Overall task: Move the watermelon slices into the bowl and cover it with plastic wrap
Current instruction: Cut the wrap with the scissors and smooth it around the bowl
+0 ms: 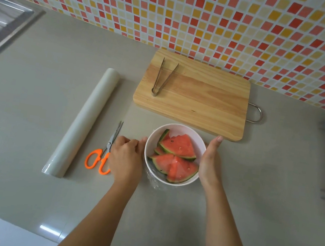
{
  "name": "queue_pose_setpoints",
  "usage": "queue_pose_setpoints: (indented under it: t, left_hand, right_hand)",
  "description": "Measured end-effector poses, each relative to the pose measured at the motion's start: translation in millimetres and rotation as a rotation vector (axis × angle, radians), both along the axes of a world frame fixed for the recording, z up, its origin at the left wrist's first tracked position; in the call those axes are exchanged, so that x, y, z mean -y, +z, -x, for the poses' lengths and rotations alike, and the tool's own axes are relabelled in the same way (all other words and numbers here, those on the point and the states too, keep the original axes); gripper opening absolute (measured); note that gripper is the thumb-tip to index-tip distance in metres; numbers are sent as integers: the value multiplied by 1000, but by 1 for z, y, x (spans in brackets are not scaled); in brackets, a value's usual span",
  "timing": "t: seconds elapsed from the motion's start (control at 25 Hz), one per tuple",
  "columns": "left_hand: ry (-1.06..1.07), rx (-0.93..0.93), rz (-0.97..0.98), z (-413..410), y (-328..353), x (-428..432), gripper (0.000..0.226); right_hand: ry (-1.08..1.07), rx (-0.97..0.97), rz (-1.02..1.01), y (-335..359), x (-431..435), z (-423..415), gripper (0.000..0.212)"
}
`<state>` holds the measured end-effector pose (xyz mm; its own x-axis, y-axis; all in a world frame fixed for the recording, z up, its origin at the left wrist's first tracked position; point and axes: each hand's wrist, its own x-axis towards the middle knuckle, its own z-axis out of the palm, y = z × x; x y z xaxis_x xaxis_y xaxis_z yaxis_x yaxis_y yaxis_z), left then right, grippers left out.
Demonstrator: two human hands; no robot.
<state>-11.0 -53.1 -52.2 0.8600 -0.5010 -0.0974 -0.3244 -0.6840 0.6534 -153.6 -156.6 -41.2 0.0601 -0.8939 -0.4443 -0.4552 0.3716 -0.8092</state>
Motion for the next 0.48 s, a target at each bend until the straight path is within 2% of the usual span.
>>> queue_pose_setpoints:
  t: [0.08,0.16,0.2,0.24,0.32,0.4,0.48]
  left_hand:
    - [-13,51,-99,-8,3,-1,40]
    - [57,64,73,-14,11,-1,38]
    - [101,-17,246,-15,18,0,41]
    - [99,-178,428,-13,24,1,46]
    - [-30,-533,655,-3,28,2,56]
    - [-174,-662,659,11,25,3,55]
    - [-200,-686,659,22,17,6,53]
  right_hand:
    - [28,-39,56,1,4,7,89]
    - [10,48,172,7,7,15,98]
    - [19,126,234,12,10,17,99]
    - [60,221,276,14,12,17,96]
    - [201,396,292,15,17,12,85]
    - [320,468,279,15,17,4,84]
    - [353,487,226,11,13,-3,83]
